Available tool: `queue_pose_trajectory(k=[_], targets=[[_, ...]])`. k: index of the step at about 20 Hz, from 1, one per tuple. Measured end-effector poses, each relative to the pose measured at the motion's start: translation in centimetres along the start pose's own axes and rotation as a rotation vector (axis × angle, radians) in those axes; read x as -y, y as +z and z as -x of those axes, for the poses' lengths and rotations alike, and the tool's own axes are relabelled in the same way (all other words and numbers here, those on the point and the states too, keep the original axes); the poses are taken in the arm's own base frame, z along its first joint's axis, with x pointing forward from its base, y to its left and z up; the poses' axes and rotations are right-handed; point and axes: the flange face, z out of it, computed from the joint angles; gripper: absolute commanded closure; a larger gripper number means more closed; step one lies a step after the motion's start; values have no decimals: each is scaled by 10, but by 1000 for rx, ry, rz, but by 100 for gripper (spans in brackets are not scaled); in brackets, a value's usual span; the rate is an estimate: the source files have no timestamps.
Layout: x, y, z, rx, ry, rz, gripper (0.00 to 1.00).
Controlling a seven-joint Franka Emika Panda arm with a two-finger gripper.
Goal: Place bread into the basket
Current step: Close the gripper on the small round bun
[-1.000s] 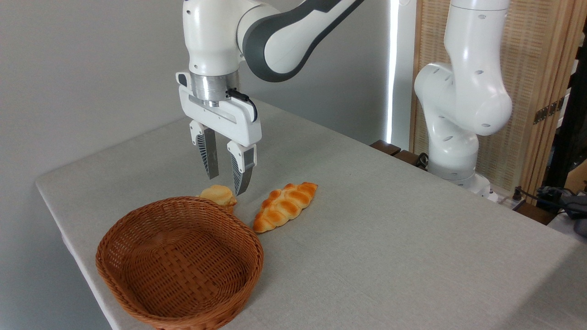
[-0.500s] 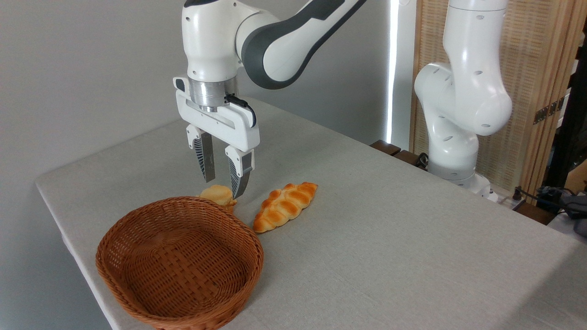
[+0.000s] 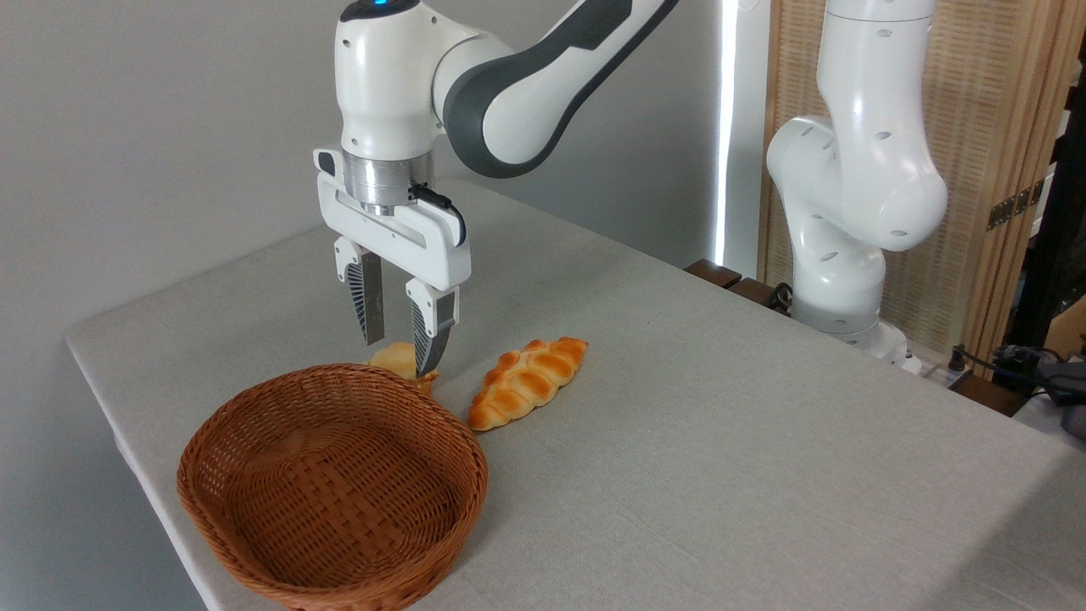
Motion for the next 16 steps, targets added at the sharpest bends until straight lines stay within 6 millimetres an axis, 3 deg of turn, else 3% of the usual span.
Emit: queue_pose_trajectory(k=[16], targets=[[-7,17,-2,29,12,10,0]])
